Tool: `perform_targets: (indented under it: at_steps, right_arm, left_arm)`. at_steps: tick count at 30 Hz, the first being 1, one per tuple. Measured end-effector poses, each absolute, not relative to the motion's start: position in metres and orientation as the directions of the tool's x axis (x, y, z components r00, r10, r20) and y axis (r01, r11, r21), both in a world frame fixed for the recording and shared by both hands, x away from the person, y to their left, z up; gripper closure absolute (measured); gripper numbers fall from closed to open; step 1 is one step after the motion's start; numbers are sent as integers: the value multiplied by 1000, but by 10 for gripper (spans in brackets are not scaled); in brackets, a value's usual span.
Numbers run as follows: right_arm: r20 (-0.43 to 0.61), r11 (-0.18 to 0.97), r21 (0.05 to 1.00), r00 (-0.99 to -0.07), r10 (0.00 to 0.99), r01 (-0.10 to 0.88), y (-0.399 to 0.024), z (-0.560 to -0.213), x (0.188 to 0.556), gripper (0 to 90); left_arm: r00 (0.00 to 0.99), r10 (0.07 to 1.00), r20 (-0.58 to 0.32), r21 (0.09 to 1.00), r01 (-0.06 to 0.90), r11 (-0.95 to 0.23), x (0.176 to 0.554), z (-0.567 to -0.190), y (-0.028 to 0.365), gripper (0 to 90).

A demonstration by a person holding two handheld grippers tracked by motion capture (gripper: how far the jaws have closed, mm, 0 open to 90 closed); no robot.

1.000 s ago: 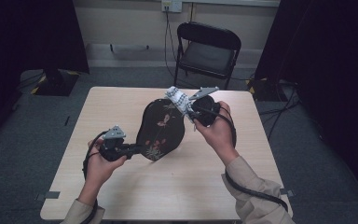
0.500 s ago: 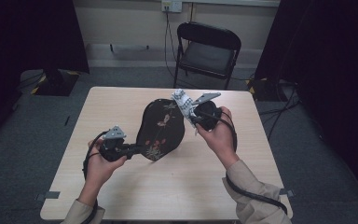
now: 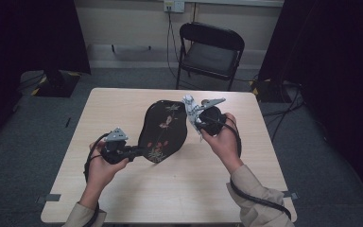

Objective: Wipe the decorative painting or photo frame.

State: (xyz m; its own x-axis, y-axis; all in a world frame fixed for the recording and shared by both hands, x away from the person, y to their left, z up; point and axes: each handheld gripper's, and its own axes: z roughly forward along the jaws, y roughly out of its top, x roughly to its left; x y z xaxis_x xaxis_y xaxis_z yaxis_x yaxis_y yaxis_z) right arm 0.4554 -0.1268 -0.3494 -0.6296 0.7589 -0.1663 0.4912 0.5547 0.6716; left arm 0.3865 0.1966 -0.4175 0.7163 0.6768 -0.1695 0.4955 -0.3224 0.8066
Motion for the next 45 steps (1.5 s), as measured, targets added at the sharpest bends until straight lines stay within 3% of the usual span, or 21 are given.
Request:
perform_targets:
  at_steps: [45]
  right_arm:
    - [-113,582,581,-651,751,569,-129,-421,454,752]
  left_arm:
    - [717,676,-172,804,499,-325,386,-419,198,786]
